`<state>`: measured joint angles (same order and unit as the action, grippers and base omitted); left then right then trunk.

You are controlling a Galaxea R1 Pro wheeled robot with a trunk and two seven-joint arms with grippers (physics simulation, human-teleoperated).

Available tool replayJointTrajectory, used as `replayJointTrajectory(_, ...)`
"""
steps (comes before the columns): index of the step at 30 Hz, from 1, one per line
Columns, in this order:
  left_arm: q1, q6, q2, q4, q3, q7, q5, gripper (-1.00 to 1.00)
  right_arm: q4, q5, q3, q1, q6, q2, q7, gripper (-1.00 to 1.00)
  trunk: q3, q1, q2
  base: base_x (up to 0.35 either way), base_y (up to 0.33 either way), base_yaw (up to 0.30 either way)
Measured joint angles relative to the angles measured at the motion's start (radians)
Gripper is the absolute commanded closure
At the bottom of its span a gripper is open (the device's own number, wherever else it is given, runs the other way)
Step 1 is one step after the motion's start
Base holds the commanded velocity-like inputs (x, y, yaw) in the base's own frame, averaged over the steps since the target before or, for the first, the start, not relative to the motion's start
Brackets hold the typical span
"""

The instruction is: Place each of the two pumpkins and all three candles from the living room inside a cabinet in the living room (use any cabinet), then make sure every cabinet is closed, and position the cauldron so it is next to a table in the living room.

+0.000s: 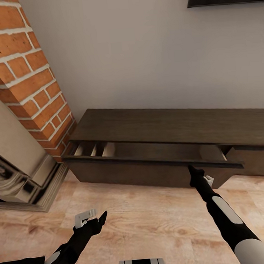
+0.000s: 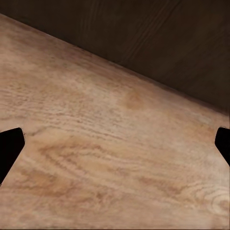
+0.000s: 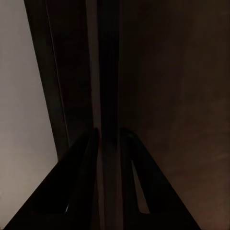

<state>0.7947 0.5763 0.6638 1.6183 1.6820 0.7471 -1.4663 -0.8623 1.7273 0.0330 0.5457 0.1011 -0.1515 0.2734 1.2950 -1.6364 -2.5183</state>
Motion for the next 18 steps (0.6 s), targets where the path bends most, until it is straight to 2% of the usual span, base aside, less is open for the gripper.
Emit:
replayJointTrajectory(15,0.0,0.0,0.0,0.0,0.0,0.0,0.0,-1.0,-0.002,0.0,0.016,0.0,-0.003,0.001,0.001,1.0,0.0,0.0,0.0,-0.18,0.0,0.0)
replayJointTrajectory(18,0.0,0.0,0.0,0.0,0.0,0.0,0.0,-1.0,-0.002,0.0,0.018,0.0,-0.003,0.001,0.001,1.0,0.0,0.0,0.0,-0.076,0.0,0.0)
